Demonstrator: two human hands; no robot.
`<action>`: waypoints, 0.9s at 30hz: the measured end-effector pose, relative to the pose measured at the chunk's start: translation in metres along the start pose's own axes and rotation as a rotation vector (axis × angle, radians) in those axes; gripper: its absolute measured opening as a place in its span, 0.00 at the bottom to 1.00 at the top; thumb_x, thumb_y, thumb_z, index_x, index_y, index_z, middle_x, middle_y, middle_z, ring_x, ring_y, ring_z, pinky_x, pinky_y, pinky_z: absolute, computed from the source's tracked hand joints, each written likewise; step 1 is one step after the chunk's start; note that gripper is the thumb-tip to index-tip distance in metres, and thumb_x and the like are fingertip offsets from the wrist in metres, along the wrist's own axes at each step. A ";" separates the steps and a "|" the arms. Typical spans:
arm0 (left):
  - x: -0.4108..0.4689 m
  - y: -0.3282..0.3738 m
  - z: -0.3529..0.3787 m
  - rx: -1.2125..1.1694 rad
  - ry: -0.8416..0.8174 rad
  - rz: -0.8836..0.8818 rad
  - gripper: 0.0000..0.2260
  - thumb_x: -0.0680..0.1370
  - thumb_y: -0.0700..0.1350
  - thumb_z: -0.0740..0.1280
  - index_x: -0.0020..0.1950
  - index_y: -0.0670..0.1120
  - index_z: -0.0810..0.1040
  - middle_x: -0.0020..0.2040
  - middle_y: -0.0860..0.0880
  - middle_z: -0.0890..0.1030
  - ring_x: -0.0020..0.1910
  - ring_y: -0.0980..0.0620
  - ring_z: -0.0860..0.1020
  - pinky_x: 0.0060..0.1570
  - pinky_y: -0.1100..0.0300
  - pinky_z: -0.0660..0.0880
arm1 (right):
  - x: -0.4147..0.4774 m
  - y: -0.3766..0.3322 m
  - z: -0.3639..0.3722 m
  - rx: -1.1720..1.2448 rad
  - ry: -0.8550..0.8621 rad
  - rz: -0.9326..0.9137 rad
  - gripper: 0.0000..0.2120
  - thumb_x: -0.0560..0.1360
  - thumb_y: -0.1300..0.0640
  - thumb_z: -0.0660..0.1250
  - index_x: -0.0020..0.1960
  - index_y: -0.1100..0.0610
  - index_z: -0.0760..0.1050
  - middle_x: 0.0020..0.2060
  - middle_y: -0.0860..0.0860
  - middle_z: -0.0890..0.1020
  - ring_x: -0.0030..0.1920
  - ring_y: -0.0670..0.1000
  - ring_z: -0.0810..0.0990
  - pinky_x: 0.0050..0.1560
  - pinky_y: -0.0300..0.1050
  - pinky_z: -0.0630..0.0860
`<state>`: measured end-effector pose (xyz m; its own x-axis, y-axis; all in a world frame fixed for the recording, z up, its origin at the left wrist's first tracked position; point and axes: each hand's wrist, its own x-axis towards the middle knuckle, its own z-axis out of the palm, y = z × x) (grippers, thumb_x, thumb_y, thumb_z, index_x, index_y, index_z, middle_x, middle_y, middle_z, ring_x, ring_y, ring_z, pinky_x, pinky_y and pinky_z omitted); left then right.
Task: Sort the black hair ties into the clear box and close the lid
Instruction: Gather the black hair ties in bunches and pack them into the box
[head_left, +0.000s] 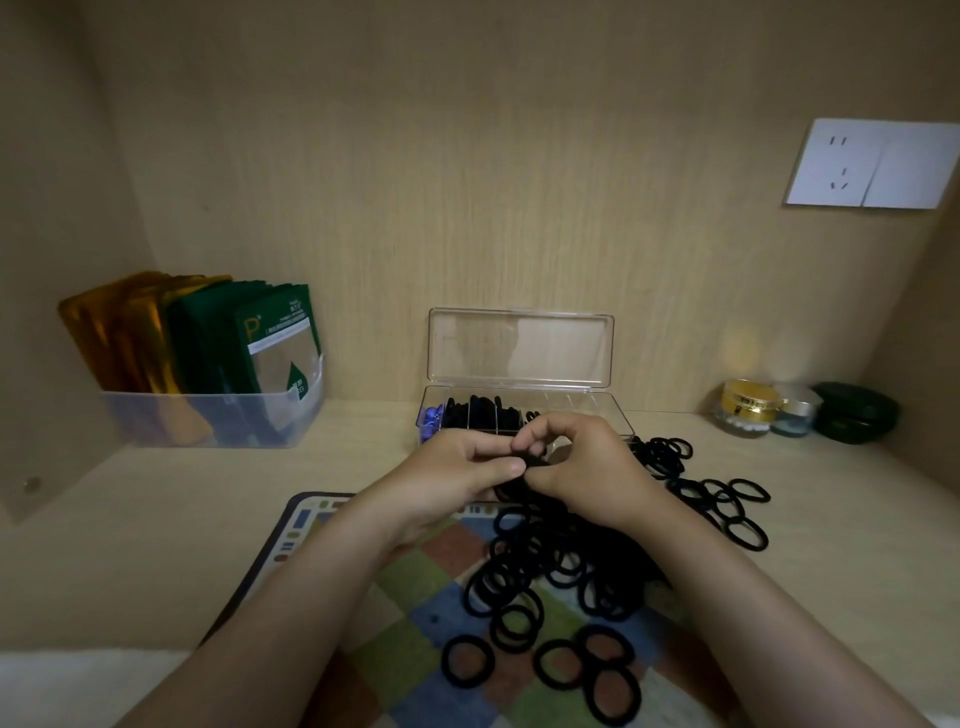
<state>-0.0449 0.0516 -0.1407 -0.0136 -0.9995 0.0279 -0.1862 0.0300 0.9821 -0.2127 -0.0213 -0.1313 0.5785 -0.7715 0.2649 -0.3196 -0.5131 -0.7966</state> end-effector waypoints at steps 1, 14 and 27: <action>-0.002 0.002 0.001 0.012 0.002 0.008 0.12 0.80 0.41 0.68 0.62 0.49 0.82 0.56 0.50 0.85 0.57 0.53 0.82 0.58 0.61 0.77 | -0.001 0.000 -0.001 0.005 -0.015 -0.003 0.11 0.67 0.63 0.76 0.46 0.50 0.82 0.40 0.45 0.79 0.29 0.39 0.73 0.33 0.32 0.69; -0.008 0.008 0.005 0.136 0.087 0.057 0.11 0.81 0.42 0.65 0.60 0.52 0.83 0.55 0.54 0.85 0.57 0.58 0.82 0.63 0.58 0.75 | -0.007 -0.007 -0.008 0.155 -0.091 0.064 0.08 0.72 0.59 0.75 0.51 0.52 0.81 0.44 0.49 0.79 0.33 0.43 0.76 0.30 0.38 0.73; -0.008 0.012 0.011 -0.067 0.262 0.038 0.07 0.78 0.46 0.71 0.54 0.52 0.86 0.52 0.52 0.86 0.54 0.50 0.84 0.57 0.48 0.80 | -0.013 -0.021 -0.019 0.540 -0.172 0.344 0.11 0.74 0.60 0.74 0.54 0.64 0.83 0.43 0.58 0.87 0.41 0.54 0.86 0.34 0.41 0.83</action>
<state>-0.0579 0.0600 -0.1317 0.2366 -0.9661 0.1034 -0.1250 0.0753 0.9893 -0.2284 -0.0076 -0.1080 0.6365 -0.7637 -0.1078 -0.1123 0.0465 -0.9926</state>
